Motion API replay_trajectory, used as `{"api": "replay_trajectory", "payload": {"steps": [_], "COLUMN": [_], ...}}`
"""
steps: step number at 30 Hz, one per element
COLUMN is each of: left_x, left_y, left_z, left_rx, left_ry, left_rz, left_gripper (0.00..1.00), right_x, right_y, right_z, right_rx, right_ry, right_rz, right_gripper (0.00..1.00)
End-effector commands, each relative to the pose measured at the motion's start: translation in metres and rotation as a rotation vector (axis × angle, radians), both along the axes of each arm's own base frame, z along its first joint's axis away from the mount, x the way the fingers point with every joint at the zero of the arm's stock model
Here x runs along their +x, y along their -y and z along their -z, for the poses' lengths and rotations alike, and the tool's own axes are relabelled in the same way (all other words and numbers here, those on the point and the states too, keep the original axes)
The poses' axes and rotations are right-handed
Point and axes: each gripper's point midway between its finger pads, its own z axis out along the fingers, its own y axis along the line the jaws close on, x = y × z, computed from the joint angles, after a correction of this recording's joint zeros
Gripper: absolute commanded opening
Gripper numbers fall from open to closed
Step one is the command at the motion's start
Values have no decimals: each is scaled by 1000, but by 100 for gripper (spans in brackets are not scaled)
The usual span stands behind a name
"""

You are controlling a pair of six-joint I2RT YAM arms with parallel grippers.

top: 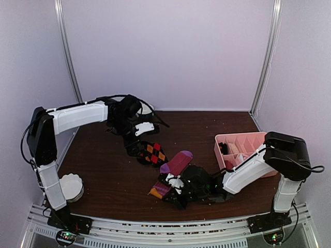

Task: Roll the socks
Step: Roll the sock.

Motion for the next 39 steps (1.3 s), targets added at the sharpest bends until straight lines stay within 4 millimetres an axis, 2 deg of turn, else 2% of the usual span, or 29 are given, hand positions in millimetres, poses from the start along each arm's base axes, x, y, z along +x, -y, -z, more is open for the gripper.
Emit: {"api": "replay_trajectory", "payload": {"steps": [1, 3, 5, 6, 7, 8, 9, 12, 16, 19, 21, 23, 27, 33, 39], "left_x": [23, 38, 62, 62, 55, 46, 34, -15, -93, -130, -143, -150, -150, -147, -150], "left_y": [0, -8, -27, -29, -26, -22, -17, 9, 26, 35, 43, 50, 61, 70, 66], "left_z": [-31, -48, -45, -39, -27, -22, -21, -22, 3, 31, 44, 53, 65, 86, 99], "left_rx": [-110, -162, -128, -103, -81, -93, -118, -207, -212, -150, -127, -117, -100, -59, -5], "left_ry": [128, 247, 344, 322, 264, 207, 174, 117, -10, -41, -42, -37, -19, 0, 10], "left_rz": [-51, -112, -221, -185, -126, -86, -42, 154, 427, 554, 599, 625, 645, 644, 671], "left_gripper": [98, 98, 98, 96, 83, 70, 64, 64, 61, 53, 53, 53, 53, 52, 40], "right_x": [-20, -18, -16, -16, -16, -16, -15, -13, -14, -15, -16, -17, -18, -18, -17], "right_y": [43, 48, 52, 54, 56, 58, 61, 68, 77, 86, 91, 95, 100, 95, 93], "right_z": [61, 64, 66, 67, 70, 72, 74, 81, 91, 102, 107, 111, 115, 113, 111], "right_rx": [-198, -199, -199, -199, -204, -205, -207, -215, -234, -275, -295, -305, -310, -281, -275], "right_ry": [-265, -305, -336, -353, -370, -387, -404, -457, -541, -594, -620, -648, -703, -769, -805], "right_rz": [27, 42, 56, 61, 69, 80, 94, 141, 183, 224, 245, 267, 299, 309, 314], "right_gripper": [0, 0, 0, 0, 0, 0, 0, 0, 0, 0, 0, 0, 0, 0, 0]}}
